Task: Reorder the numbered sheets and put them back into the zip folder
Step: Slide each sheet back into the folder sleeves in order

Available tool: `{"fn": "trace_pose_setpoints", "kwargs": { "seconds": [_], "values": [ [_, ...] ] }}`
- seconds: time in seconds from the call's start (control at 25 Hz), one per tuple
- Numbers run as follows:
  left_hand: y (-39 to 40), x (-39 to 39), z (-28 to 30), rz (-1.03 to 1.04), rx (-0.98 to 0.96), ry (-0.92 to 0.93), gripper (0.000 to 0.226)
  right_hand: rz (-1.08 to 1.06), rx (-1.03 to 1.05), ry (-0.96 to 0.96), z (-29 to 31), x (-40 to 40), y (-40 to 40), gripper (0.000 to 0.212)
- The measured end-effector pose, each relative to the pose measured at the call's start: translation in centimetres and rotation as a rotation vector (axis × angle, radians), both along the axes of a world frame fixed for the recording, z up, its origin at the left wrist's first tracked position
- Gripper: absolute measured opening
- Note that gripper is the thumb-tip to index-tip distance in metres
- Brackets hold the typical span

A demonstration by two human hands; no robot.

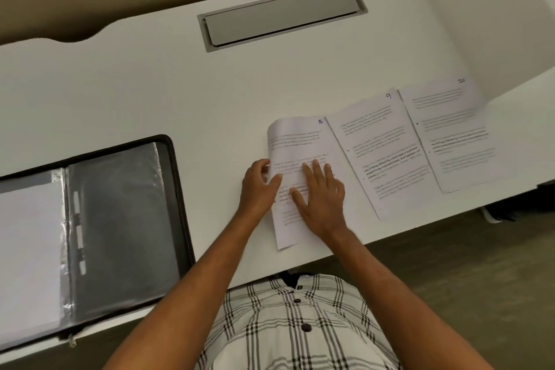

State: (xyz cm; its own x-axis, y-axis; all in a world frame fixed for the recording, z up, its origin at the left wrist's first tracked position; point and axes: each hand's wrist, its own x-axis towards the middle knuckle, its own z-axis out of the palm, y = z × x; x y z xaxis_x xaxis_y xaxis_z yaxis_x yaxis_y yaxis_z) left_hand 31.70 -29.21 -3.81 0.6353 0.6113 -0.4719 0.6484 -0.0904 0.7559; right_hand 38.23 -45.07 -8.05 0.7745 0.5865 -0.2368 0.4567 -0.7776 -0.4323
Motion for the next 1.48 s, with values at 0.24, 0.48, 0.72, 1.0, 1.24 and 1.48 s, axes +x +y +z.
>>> {"fn": "trace_pose_setpoints", "kwargs": {
  "seconds": [0.24,0.48,0.72,1.0,1.24,1.48],
  "values": [
    [2.7,-1.3,0.8,0.328,-0.148,-0.066,0.054,0.036,0.175,0.104,0.8,0.0,2.0,0.069],
    [8.1,-5.4,3.2,0.370,-0.261,-0.172,0.025,-0.198,0.446,0.307,2.9,0.3,6.3,0.060],
    [15.3,-11.2,5.9,0.503,-0.672,-0.405,0.030,-0.522,0.625,0.859,5.7,-3.1,14.6,0.078],
    [25.5,-17.7,5.7,0.449,-0.520,-0.322,0.026,-0.430,0.713,1.483,7.3,-6.7,23.6,0.051],
    [31.7,-20.7,2.2,0.384,-0.130,-0.082,0.028,-0.208,0.386,0.925,5.8,-8.3,28.6,0.025],
    [34.3,-22.4,0.3,0.248,0.181,0.008,0.033,-0.291,0.331,0.793,4.7,-9.4,30.7,0.020]
  ]
}}
